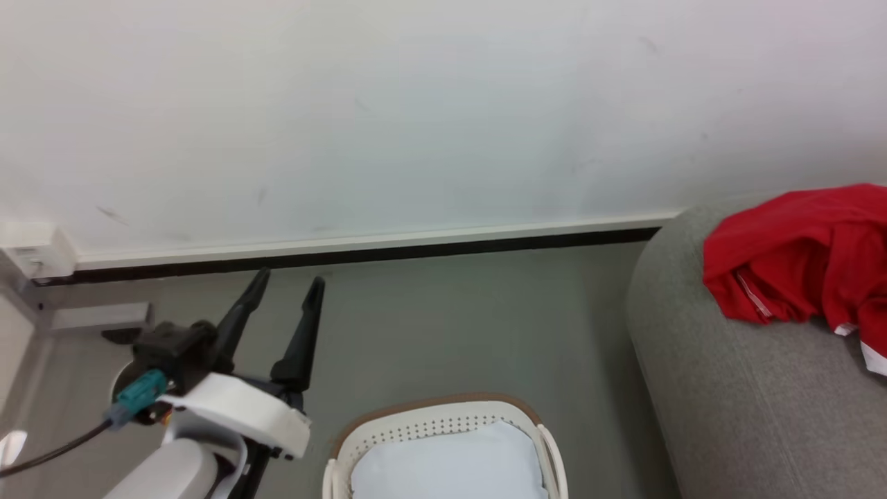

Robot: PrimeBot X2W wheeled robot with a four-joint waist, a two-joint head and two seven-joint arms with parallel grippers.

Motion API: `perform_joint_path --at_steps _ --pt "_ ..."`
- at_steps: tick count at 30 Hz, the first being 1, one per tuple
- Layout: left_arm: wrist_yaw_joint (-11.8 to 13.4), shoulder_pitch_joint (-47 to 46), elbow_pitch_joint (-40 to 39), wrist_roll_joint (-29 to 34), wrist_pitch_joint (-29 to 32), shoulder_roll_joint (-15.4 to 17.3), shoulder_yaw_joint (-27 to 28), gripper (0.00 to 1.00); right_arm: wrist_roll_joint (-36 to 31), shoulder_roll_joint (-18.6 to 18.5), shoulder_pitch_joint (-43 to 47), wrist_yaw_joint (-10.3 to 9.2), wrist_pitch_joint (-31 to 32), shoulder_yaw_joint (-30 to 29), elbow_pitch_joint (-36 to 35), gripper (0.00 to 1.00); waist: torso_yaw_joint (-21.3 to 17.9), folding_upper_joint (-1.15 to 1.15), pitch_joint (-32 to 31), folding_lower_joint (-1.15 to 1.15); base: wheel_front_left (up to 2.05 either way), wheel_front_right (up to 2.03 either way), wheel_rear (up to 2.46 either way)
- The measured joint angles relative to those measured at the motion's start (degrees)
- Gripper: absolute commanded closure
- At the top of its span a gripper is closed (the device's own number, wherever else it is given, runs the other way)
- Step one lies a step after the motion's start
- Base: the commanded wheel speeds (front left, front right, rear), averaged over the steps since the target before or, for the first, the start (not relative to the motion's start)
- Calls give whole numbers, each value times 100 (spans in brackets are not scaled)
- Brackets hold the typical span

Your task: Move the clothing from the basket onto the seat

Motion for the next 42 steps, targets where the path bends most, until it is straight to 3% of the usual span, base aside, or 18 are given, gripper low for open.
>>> perform_joint_path --at_steps 5,11,18,23,31,42 --pt "101 560 -132 104 0 -81 583 0 5 481 424 0 -388 387 -220 0 216 0 -172 1 0 0 0" --pt "65 1205 -213 344 0 -388 1379 0 98 582 1021 0 -1234 975 -58 0 445 0 -251 1 0 0 0" --pt "-287 1897 -103 747 0 -912 2012 0 160 906 1504 0 -2152 1612 301 0 557 0 -219 1 0 0 0" --pt "-749 2154 190 1115 0 -1374 2360 0 24 1154 1729 0 -2655 1839 628 0 591 0 -164 1 0 0 0" --pt "-1445 2291 584 1534 0 -1879 2883 0 -54 1336 1833 0 -2893 2053 1011 0 519 0 -117 2 0 0 0" --pt "-1847 2278 825 2139 0 -2307 3377 0 30 1356 1683 0 -2930 2174 1111 0 497 0 -142 2 0 0 0"
